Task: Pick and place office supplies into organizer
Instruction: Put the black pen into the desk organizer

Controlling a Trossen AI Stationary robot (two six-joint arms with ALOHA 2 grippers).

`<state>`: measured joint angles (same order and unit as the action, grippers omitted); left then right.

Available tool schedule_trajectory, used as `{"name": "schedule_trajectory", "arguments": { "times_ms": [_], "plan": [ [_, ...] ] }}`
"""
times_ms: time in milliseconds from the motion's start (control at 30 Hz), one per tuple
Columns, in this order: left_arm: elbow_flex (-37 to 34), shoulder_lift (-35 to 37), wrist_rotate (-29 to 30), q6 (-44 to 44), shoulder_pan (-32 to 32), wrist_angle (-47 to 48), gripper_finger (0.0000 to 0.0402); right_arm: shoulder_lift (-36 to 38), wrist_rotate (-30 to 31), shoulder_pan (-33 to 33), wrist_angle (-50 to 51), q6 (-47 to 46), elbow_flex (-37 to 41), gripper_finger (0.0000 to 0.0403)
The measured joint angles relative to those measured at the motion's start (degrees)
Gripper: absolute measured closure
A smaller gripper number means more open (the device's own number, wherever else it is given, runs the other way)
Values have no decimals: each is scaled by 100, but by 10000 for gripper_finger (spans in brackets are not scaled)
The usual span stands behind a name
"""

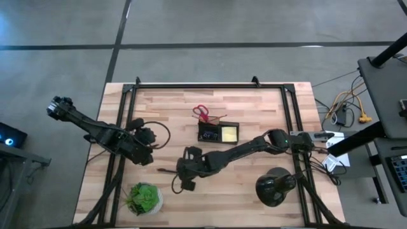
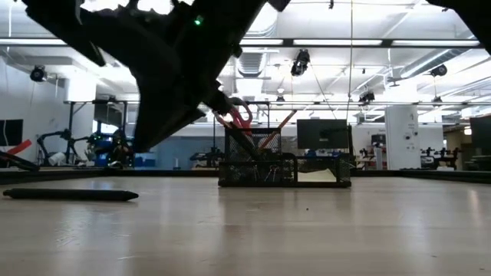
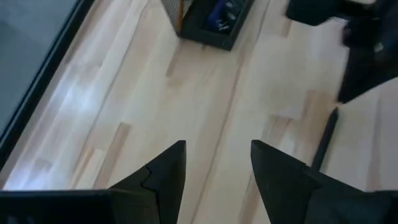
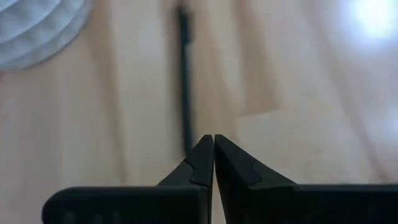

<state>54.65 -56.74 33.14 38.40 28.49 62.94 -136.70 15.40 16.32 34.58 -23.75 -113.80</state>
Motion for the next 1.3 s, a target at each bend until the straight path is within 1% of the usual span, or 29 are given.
{"name": "schedule_trajectory", "arguments": {
  "times_ms": [67, 200, 300, 367, 433, 533, 667, 733, 767, 800, 900, 967, 1067, 1200, 1300],
  "plan": [
    [-76, 85, -39, 134, 0, 45, 237, -9, -212, 8, 3, 223, 35, 394],
    [-157, 186, -103, 492, 0, 67, 237, -23, -331, 13, -24, 321, 92, 387],
    [-180, 193, -136, 619, 0, 62, 237, -23, -649, -51, -334, 469, 169, 385],
    [-220, 189, -139, 632, 0, 52, 237, -23, -655, -80, -526, 494, 273, 385],
    [-316, 188, -280, 721, 0, 59, 237, -31, -697, -116, -660, 482, 362, 385],
    [-585, 269, -625, 1320, 0, 59, 237, -30, -837, -191, -728, 401, 500, 385],
    [-927, 576, -869, 2097, 9, 36, 237, -33, -793, -203, -698, 471, 610, 385],
    [-1053, 802, -948, 2265, 9, -131, 237, -32, -805, -187, -746, 620, 586, 384],
    [-1115, 911, -1016, 2216, 10, -299, 237, -31, -821, -181, -748, 719, 558, 382],
    [-1189, 1020, -1108, 1964, 13, -561, 237, -31, -851, -179, -751, 806, 553, 380],
    [-1447, 1315, -1795, 636, 52, -1485, 237, -23, -855, -192, -725, 1212, 553, 374],
    [-1552, 1409, -2132, 104, 60, -1779, 237, 7, -837, -192, -718, 1480, 553, 373],
    [-1689, 1392, -2191, -240, 46, -1791, 237, 37, -858, -184, -690, 1792, 549, 376],
    [-1871, 1172, -2266, -180, 48, -1787, 237, 37, -1247, -186, -649, 2041, 551, 374],
    [-1914, 910, -2265, -175, 48, -1794, 237, 19, -1285, -188, -786, 2087, 584, 374]
  ]
}}
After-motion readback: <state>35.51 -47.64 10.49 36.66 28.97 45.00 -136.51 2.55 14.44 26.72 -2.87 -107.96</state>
